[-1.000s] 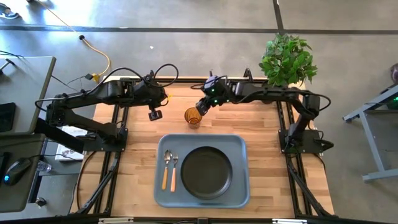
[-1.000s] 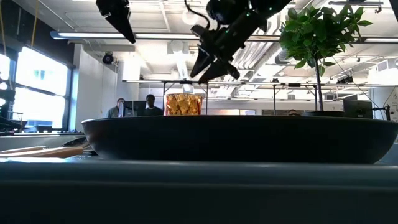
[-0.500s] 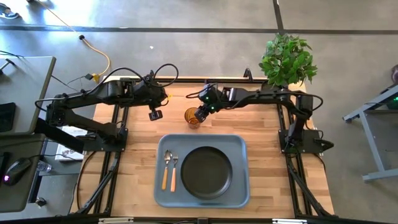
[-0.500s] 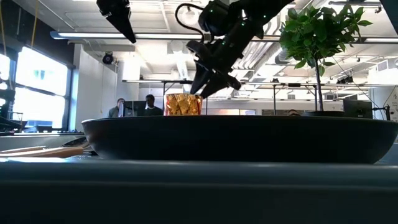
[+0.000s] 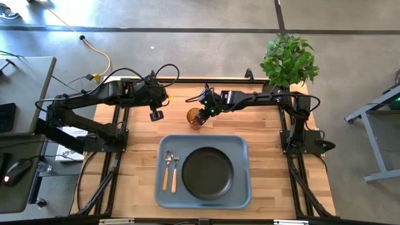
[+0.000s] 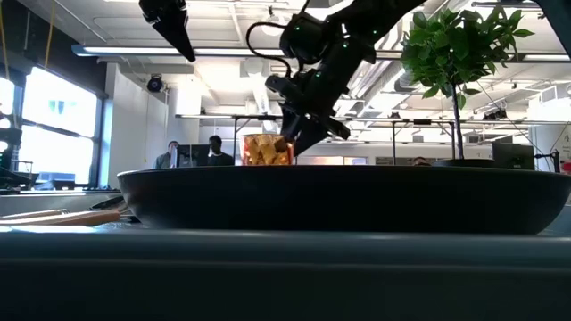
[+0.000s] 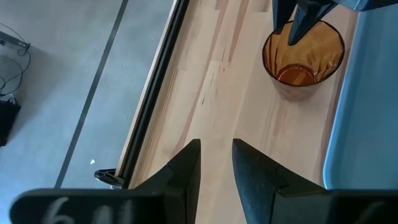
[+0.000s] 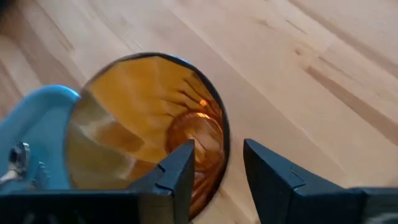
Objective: Pick and place plate/cup/fork/spoon on tray
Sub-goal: Put the brown cup on the blue serving tray to the top right of the black plate
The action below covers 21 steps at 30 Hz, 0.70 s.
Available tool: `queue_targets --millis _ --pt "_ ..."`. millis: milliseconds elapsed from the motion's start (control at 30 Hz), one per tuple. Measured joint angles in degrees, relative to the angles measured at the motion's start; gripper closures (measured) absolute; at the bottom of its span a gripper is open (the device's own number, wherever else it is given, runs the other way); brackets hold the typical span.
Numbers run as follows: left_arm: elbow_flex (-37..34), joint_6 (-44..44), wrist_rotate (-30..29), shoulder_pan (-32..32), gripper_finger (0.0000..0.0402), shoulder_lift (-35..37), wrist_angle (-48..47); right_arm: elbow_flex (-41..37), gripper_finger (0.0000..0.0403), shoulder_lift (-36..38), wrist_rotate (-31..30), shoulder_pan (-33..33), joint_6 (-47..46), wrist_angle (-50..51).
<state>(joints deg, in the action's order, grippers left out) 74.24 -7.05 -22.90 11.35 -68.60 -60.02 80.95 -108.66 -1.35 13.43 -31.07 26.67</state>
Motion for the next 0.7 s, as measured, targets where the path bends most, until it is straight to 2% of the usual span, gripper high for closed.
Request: queue_targets --millis 167,433,700 --pt "0.0 0.0 0.0 0.0 0.0319 0.0 0.0 0.0 0.031 -0.2 0.0 0.0 -2.1 0.8" --pt "0.0 0.0 0.0 0.0 0.0319 0.0 0.0 0.0 0.039 -0.2 0.0 0.0 -2.4 1.1" --pt "0.0 0.0 0.0 0.0 0.0319 0.0 0.0 0.0 0.0399 -0.2 0.0 0.0 -2.1 1.0"
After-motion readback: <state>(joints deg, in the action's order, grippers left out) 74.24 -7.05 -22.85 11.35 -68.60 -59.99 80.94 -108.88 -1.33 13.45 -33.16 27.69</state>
